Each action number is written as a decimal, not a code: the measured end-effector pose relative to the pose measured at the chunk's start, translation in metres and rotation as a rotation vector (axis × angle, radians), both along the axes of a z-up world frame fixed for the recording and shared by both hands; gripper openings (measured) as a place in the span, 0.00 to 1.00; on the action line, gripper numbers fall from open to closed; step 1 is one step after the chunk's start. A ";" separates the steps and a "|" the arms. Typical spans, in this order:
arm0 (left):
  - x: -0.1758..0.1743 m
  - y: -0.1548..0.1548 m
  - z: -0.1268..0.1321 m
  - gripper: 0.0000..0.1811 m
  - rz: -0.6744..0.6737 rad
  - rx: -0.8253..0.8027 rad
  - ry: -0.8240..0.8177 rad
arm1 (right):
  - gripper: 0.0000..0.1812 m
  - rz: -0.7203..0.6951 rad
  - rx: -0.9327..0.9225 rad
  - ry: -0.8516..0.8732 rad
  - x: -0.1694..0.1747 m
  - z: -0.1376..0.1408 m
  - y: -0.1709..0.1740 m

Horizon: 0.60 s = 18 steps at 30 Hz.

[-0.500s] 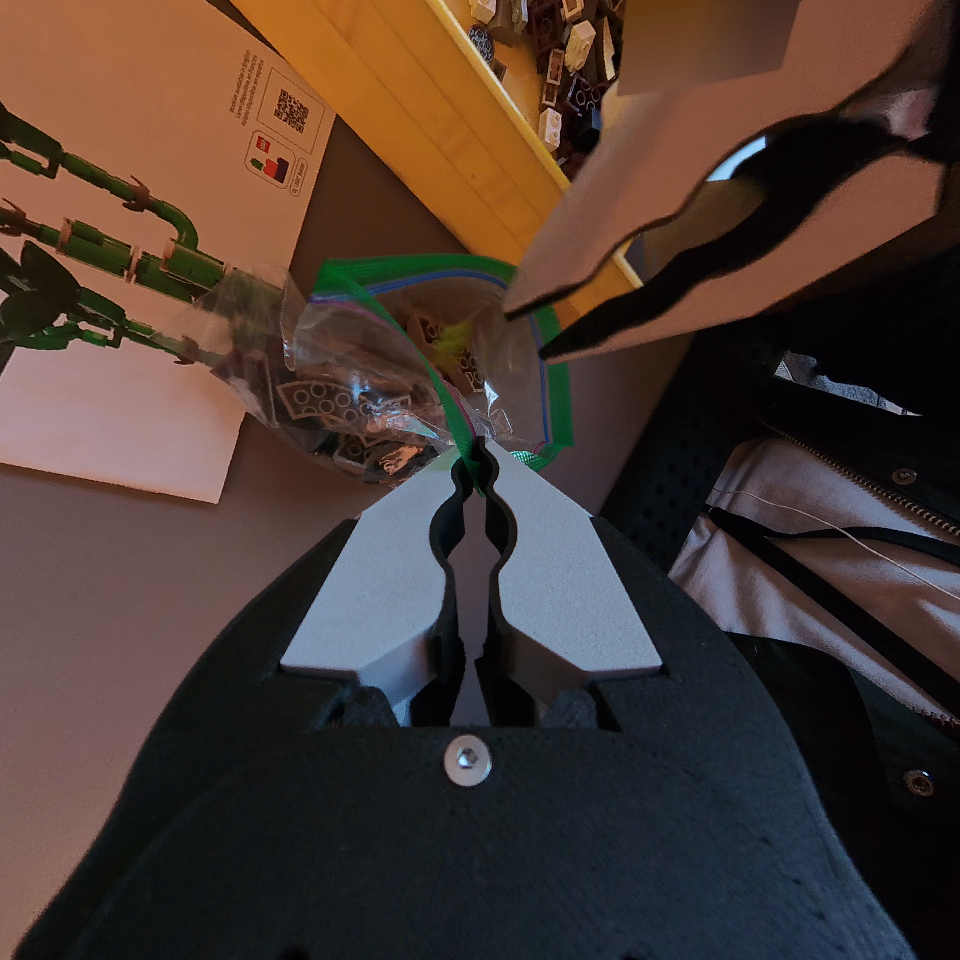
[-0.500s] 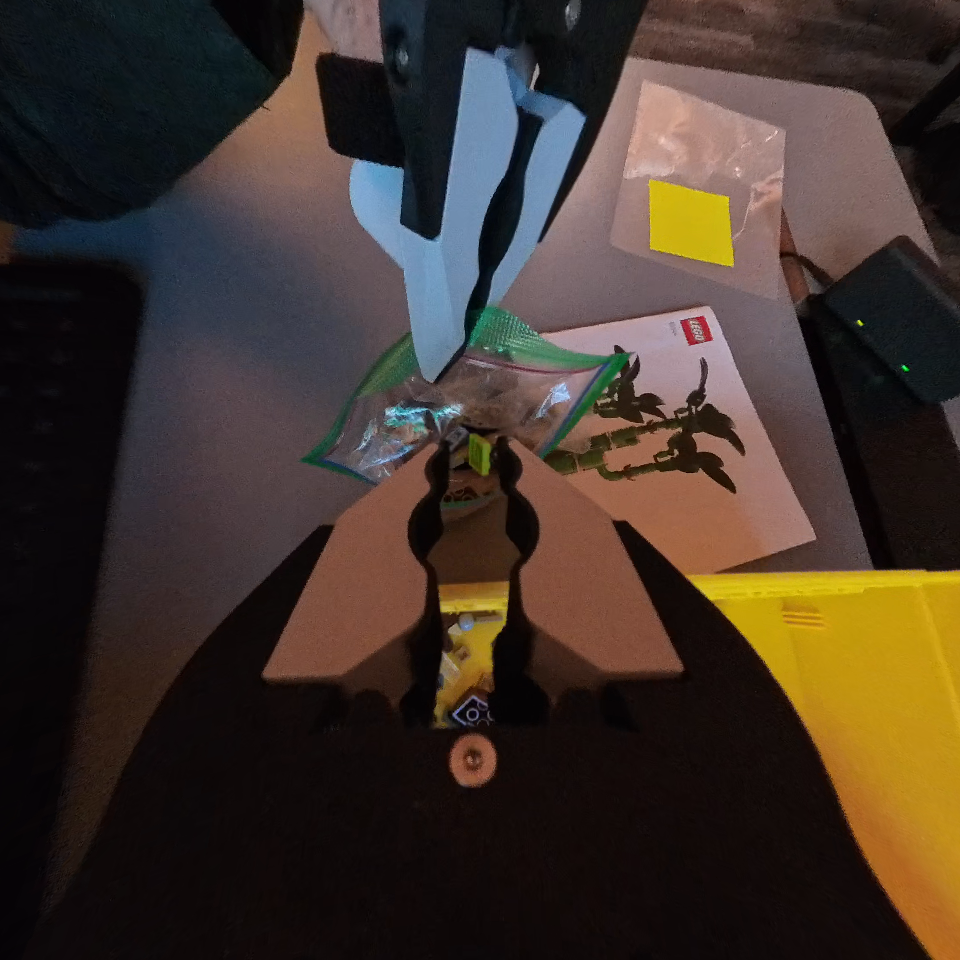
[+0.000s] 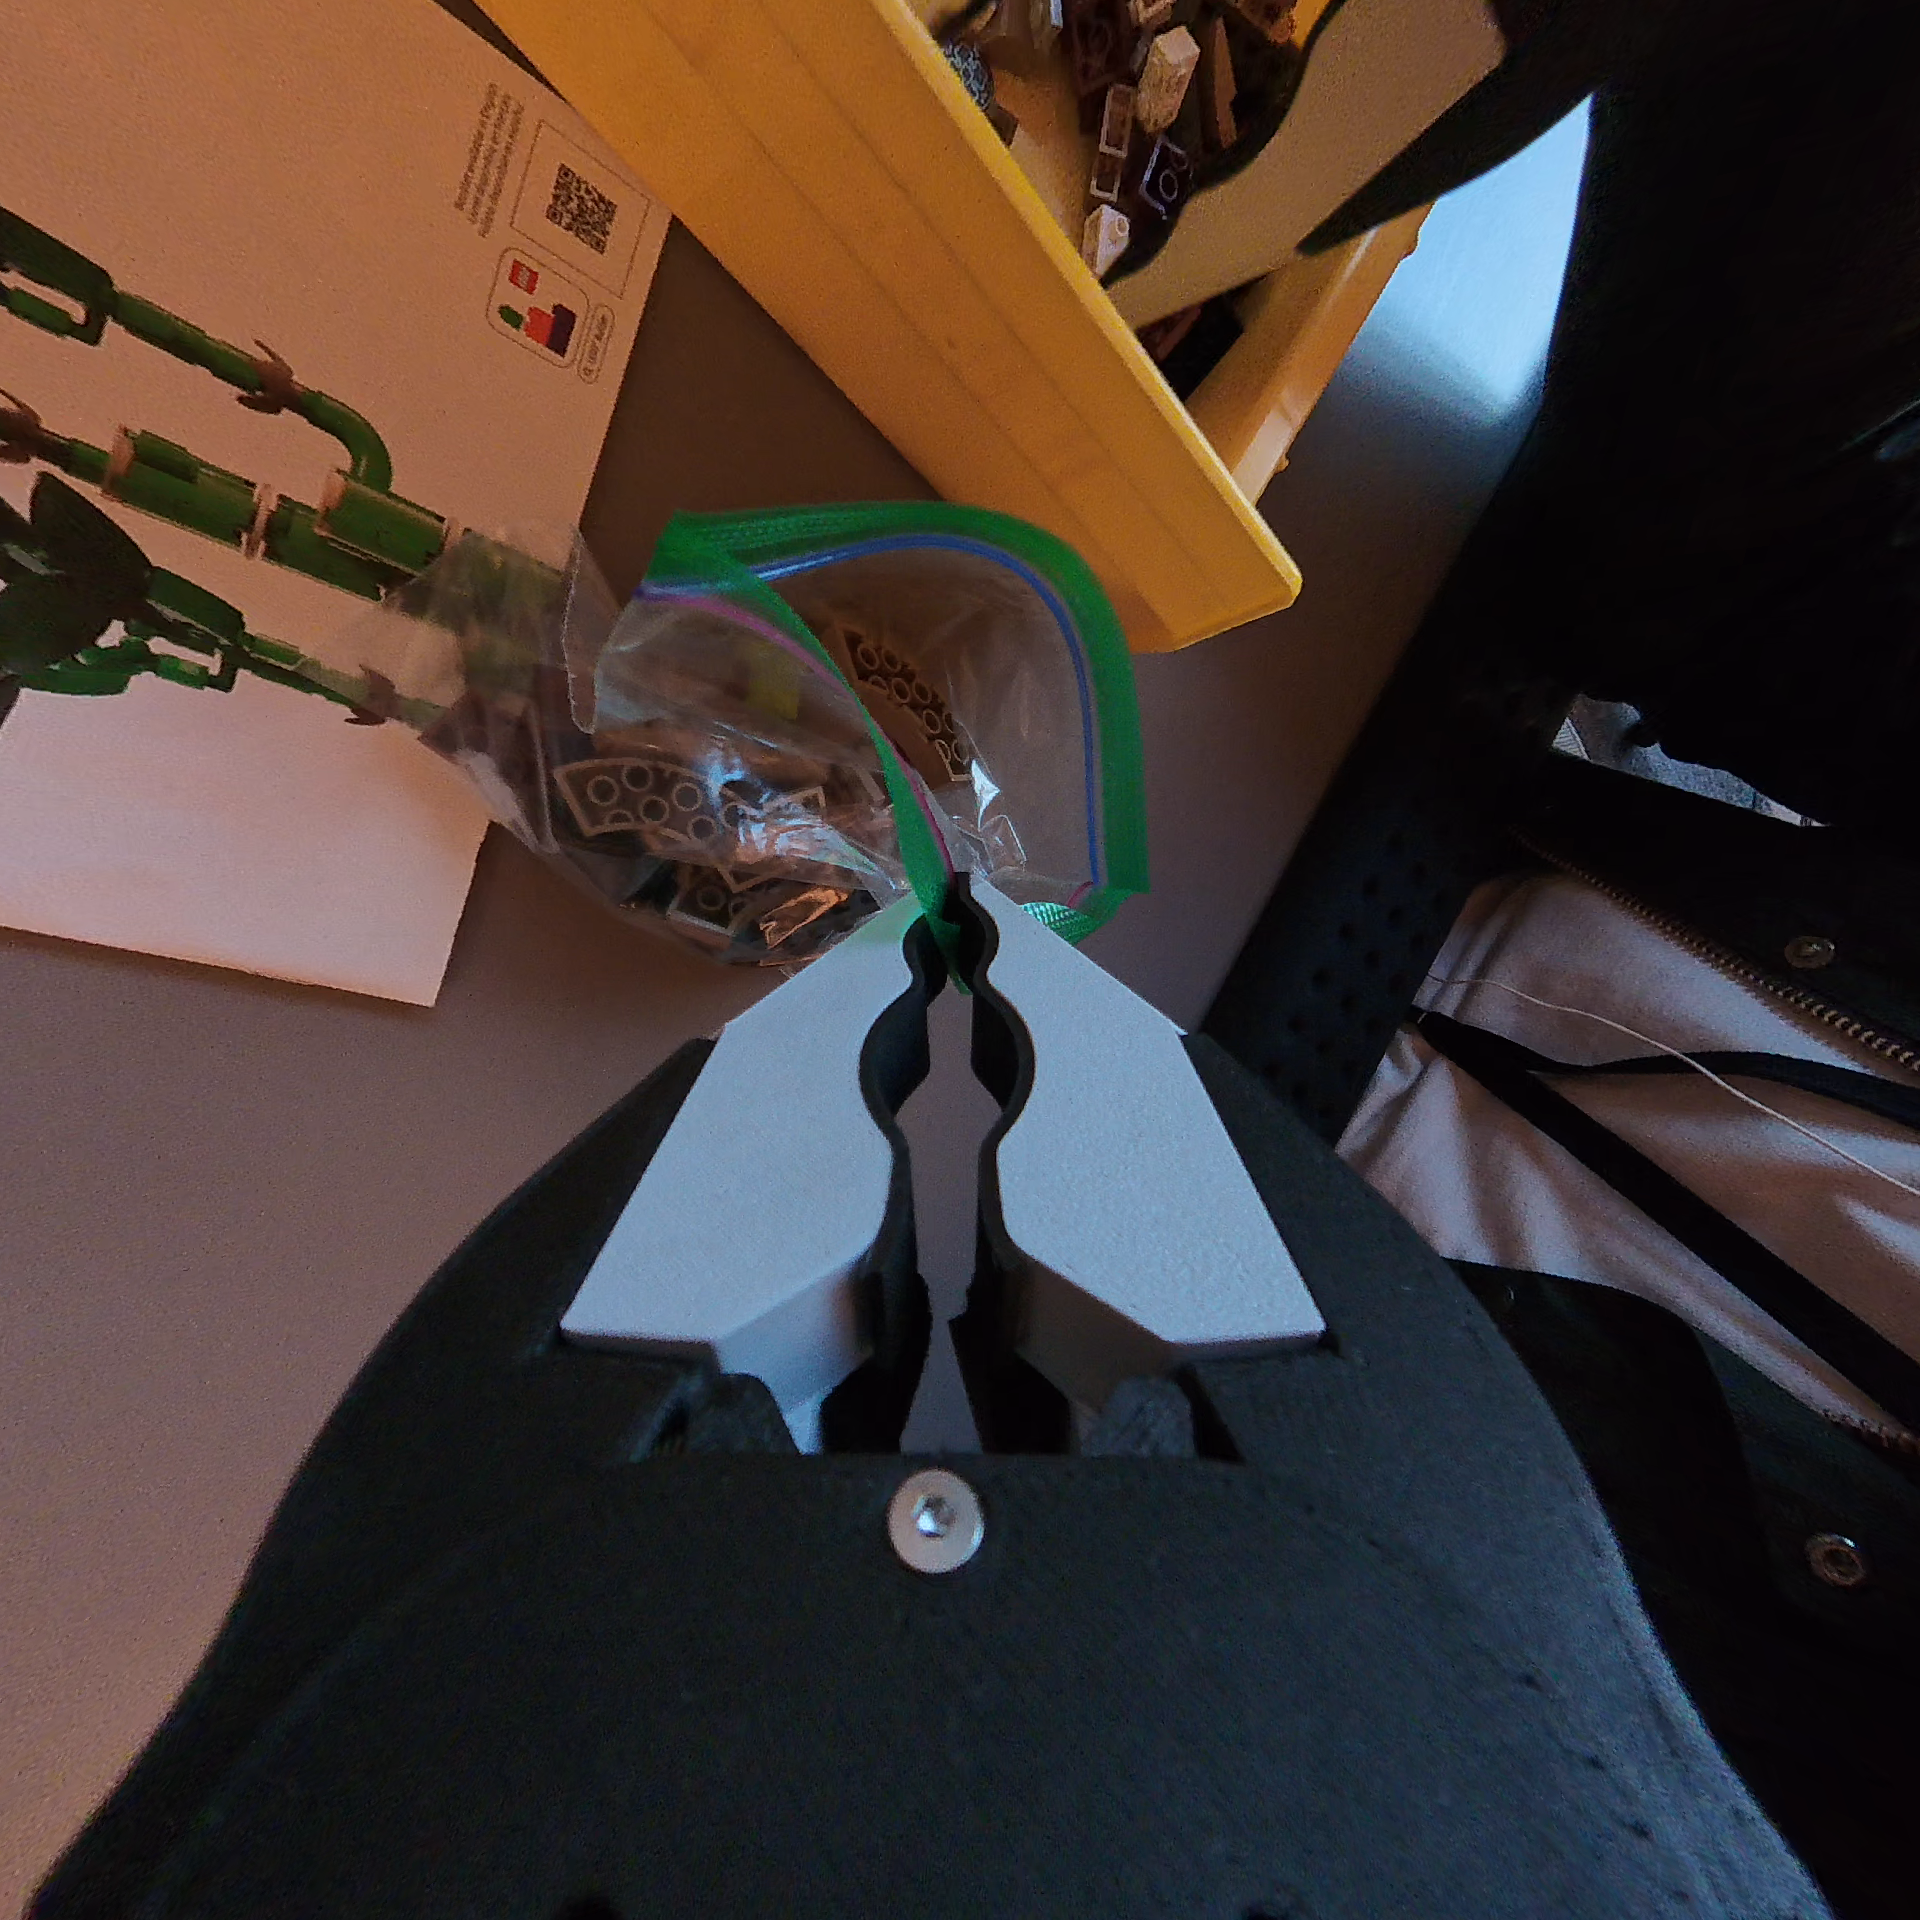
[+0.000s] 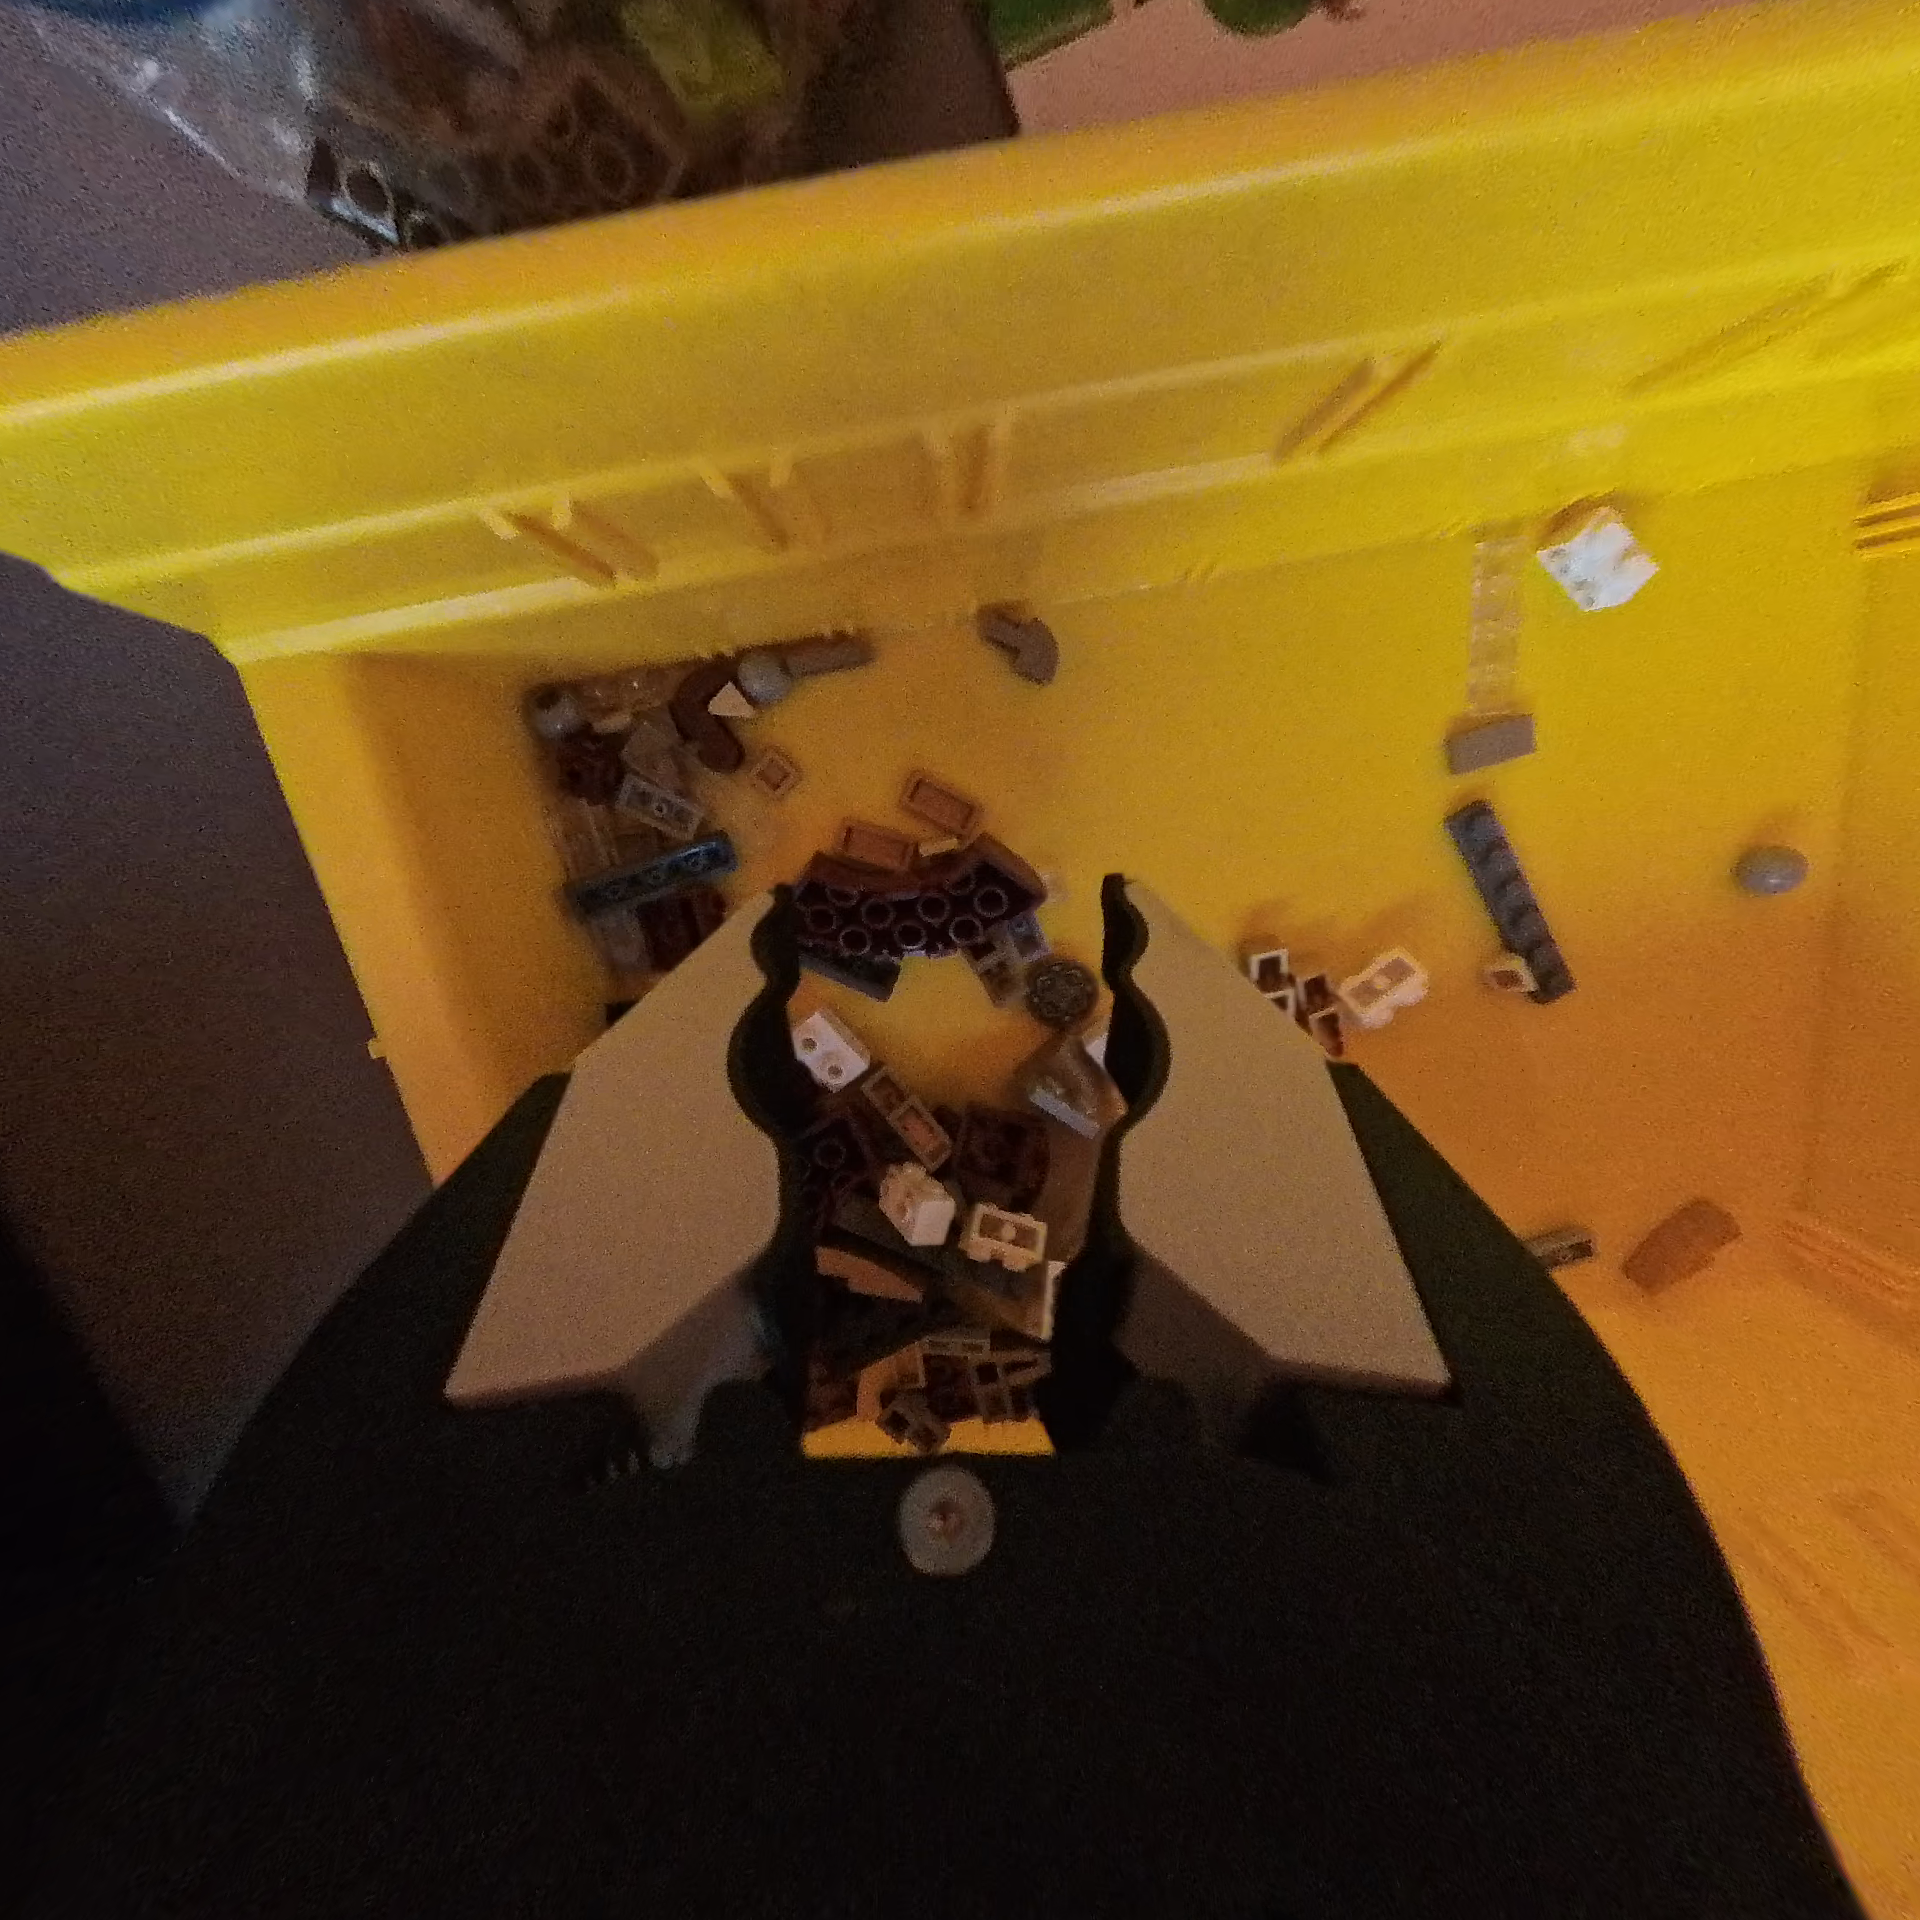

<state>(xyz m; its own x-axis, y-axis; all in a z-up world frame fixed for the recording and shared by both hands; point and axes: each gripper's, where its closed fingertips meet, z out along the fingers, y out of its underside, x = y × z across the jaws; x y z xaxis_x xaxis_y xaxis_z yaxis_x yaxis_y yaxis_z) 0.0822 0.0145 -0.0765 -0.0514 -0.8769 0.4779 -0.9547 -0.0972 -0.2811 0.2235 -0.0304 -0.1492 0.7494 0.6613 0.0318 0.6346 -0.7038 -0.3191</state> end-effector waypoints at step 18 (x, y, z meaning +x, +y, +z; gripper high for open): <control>0.000 0.000 0.001 0.00 0.000 0.001 -0.006 | 0.05 0.043 0.160 0.020 -0.004 0.044 0.001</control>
<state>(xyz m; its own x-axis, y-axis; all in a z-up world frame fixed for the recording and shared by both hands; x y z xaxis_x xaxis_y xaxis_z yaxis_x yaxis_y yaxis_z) 0.0821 0.0147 -0.0750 -0.0539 -0.8774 0.4767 -0.9530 -0.0973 -0.2870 0.2195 -0.0294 -0.1053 0.7220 0.6806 0.1246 0.6556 -0.6154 -0.4377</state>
